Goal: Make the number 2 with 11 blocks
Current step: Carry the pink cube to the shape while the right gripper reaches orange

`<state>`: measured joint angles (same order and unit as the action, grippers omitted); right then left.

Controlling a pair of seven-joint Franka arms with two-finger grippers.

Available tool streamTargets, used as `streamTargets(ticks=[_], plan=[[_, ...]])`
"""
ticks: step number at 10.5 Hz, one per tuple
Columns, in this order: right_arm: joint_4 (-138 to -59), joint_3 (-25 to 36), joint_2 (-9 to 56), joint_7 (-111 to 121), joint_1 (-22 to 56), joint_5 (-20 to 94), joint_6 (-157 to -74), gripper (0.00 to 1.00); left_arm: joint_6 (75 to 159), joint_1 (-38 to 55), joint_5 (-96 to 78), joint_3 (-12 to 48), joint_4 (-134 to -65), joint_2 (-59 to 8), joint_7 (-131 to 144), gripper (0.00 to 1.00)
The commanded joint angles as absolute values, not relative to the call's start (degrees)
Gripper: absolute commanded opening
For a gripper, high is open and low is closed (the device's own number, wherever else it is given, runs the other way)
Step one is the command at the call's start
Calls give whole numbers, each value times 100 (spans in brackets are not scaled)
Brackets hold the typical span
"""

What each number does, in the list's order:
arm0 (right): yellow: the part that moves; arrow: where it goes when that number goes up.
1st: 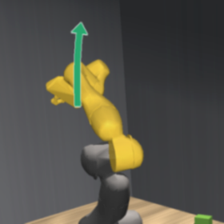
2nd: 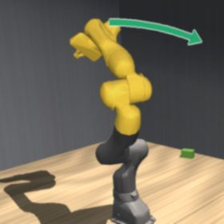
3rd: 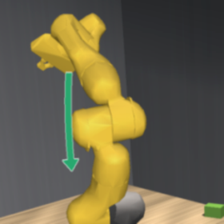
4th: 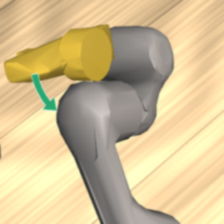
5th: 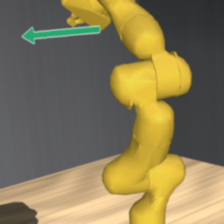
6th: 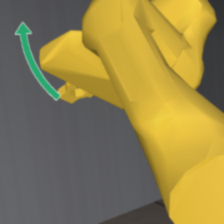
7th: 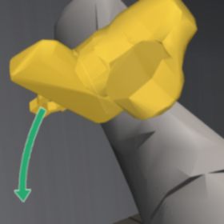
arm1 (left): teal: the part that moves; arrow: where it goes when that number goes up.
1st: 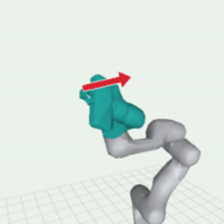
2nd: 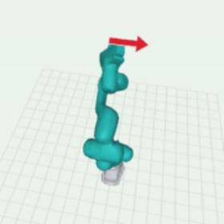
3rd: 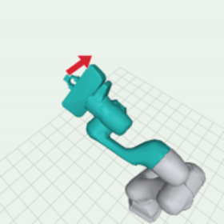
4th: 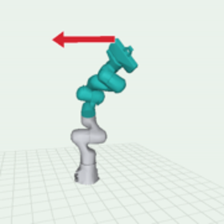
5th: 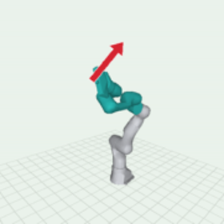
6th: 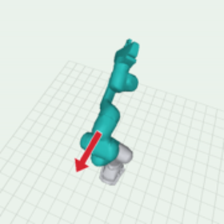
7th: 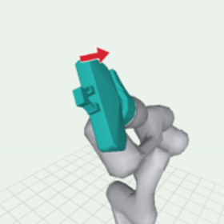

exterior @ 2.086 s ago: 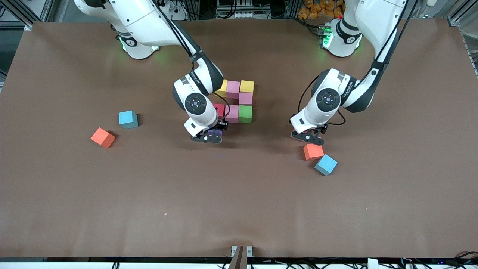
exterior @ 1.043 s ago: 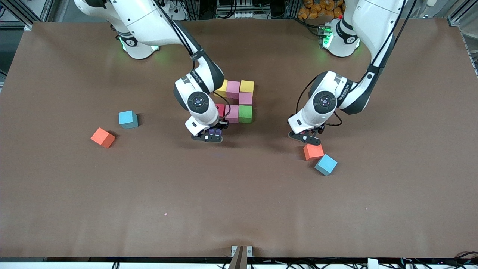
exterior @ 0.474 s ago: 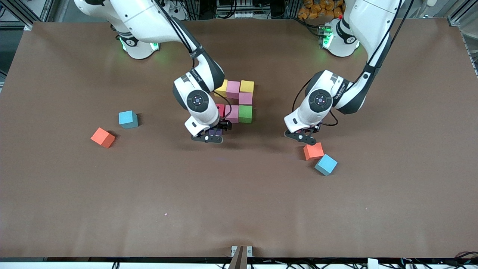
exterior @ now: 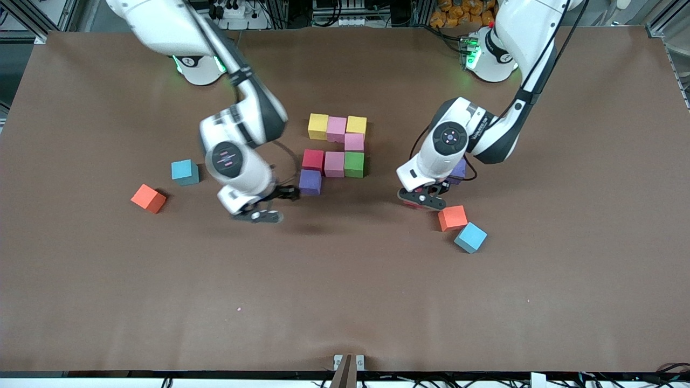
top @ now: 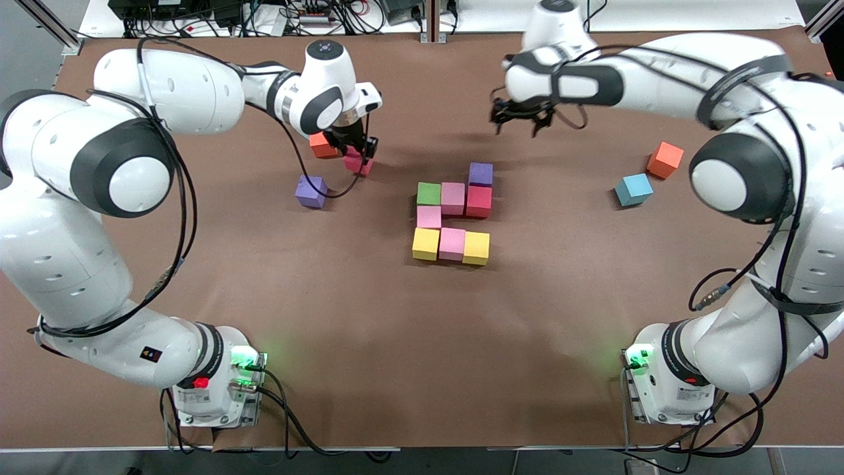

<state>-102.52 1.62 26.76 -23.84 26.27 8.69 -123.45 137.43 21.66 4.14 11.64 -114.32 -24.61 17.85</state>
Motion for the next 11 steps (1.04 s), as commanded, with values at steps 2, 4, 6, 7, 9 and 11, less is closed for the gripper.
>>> streamTargets(ticks=[2, 4, 6, 7, 9, 11], plan=[[-10809, 227, 2295, -1978, 1681, 739, -12278, 100, 13676, 2224, 378, 1151, -10864, -2733, 1907, 41], [-10951, 823, 2215, -2074, 1608, 589, -12305, 100, 13676, 2319, 361, 1151, -10488, -2899, 2003, 35], [-10969, 1386, 2197, -2267, 1591, 598, -12331, 100, 13667, 2591, 45, 1151, -9760, -3268, 2354, 33], [-11108, 1563, 2171, -2311, 1591, 589, -12435, 100, 13667, 2697, -17, 1151, -9425, -3470, 2521, 31], [-11825, 1976, 1979, -2312, 1565, 598, -13170, 100, 13676, 2969, -70, 1151, -8731, -3944, 3021, 31], [-12269, 2101, 1890, -1997, 1136, 606, -13500, 100, 13693, 3164, -105, 1151, -8237, -4270, 3391, 32]])
